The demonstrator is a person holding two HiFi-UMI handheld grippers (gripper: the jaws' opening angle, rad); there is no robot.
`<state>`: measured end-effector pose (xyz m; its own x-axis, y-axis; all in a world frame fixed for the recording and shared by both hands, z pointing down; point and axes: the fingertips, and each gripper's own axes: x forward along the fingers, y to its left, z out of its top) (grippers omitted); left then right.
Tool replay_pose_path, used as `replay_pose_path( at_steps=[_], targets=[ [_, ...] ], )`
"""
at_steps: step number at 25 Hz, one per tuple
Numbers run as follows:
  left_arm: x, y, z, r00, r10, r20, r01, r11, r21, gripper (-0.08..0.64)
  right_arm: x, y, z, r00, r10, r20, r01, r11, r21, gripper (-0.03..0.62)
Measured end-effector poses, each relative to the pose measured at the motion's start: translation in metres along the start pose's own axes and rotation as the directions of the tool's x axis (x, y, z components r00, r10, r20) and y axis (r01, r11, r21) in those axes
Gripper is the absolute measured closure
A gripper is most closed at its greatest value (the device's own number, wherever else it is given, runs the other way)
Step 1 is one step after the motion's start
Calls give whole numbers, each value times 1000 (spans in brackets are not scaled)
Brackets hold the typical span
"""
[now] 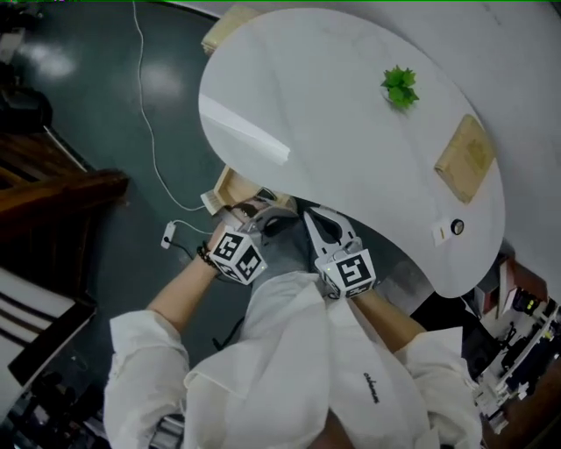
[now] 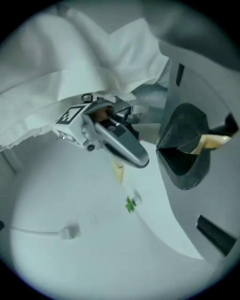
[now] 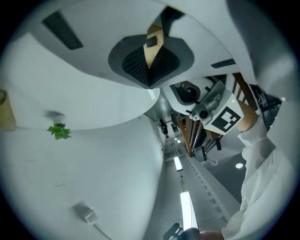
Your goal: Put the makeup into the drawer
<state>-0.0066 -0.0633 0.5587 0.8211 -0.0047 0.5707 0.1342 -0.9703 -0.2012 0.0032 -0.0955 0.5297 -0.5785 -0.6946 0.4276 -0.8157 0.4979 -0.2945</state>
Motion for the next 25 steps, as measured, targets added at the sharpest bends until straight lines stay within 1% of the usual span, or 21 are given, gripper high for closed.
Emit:
replay_pose_path(
  at_steps=[1, 2, 3, 4, 6, 8, 11, 12, 13, 15, 16, 20, 22, 25],
  targets=[
    [-6, 14, 23, 997, 70, 40, -68, 997, -46, 535, -13, -8, 13, 999, -27, 24, 27, 1000, 2, 575],
    [-13, 29, 45, 987, 139, 82, -131, 986, -102, 535, -26, -18, 25, 997, -64, 51, 63, 998, 8, 575],
    [-19, 44, 67, 971, 204, 125, -182, 969, -165, 535, -39, -29, 38, 991, -106, 80, 105, 994, 19, 575],
    [-25, 58, 86, 951, 262, 165, -223, 949, -224, 535, -53, -39, 50, 983, -148, 106, 145, 989, 33, 575],
    [-36, 86, 121, 901, 363, 237, -285, 908, -308, 535, -79, -57, 72, 966, -209, 152, 205, 978, 46, 575],
    [-45, 112, 150, 844, 445, 299, -324, 868, -375, 535, -107, -74, 94, 941, -264, 213, 259, 965, 49, 575],
    [-62, 144, 187, 756, 550, 354, -333, 790, -515, 535, -154, -98, 122, 884, -357, 303, 344, 934, 98, 575],
    [-70, 151, 199, 733, 574, 364, -336, 772, -540, 535, -169, -105, 129, 863, -385, 326, 368, 923, 115, 575],
    [-79, 158, 211, 713, 592, 375, -340, 760, -553, 535, -184, -111, 136, 843, -412, 347, 392, 911, 127, 575],
    [-96, 170, 233, 675, 619, 401, -350, 747, -565, 535, -212, -121, 148, 801, -457, 387, 440, 887, 137, 575],
    [-104, 174, 243, 659, 628, 413, -356, 745, -565, 535, -226, -125, 154, 780, -476, 406, 463, 876, 137, 575],
    [-129, 185, 281, 599, 650, 467, -389, 746, -540, 535, -279, -137, 178, 701, -531, 476, 538, 832, 136, 575],
    [-136, 188, 292, 577, 660, 481, -415, 744, -524, 535, -301, -142, 189, 665, -550, 505, 569, 811, 134, 575],
    [-142, 188, 299, 558, 671, 489, -438, 738, -513, 535, -328, -146, 198, 620, -577, 532, 613, 779, 130, 575]
  ],
)
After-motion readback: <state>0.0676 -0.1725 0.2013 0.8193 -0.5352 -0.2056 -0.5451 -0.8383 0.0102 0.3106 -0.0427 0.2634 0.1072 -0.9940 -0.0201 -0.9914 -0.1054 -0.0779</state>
